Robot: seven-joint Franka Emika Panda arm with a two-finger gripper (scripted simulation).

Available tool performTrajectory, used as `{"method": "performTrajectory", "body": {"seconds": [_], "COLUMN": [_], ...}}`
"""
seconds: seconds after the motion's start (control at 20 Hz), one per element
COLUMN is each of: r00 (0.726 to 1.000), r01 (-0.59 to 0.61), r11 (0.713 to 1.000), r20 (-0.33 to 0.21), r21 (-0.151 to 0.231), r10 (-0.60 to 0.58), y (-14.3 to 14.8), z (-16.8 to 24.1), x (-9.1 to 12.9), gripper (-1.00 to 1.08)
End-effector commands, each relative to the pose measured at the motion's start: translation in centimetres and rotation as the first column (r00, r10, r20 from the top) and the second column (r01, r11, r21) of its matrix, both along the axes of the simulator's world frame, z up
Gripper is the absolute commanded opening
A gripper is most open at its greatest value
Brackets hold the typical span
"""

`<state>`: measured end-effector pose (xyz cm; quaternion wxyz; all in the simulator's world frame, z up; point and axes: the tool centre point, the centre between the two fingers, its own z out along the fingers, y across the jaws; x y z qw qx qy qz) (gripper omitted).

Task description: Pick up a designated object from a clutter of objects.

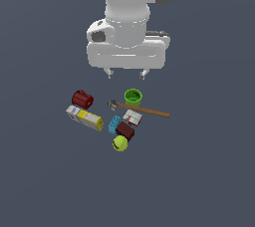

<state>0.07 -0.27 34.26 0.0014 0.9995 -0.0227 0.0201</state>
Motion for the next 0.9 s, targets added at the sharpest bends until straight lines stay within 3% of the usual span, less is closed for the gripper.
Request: {"method": "performTrajectory", "body": {"seconds": [0.0,0.85], "r00": [1.000,0.999], "r01": [0.000,-0.049], "r11": [1.000,0.999], "r20": [0.000,-0.011], "r21": [0.000,-0.018], "r10": [0.000,0.049], "y": [0.0,0.7], "z": [0.0,-1.7], "x": [0.0,-0.6], "gripper": [0.28,0.28]}}
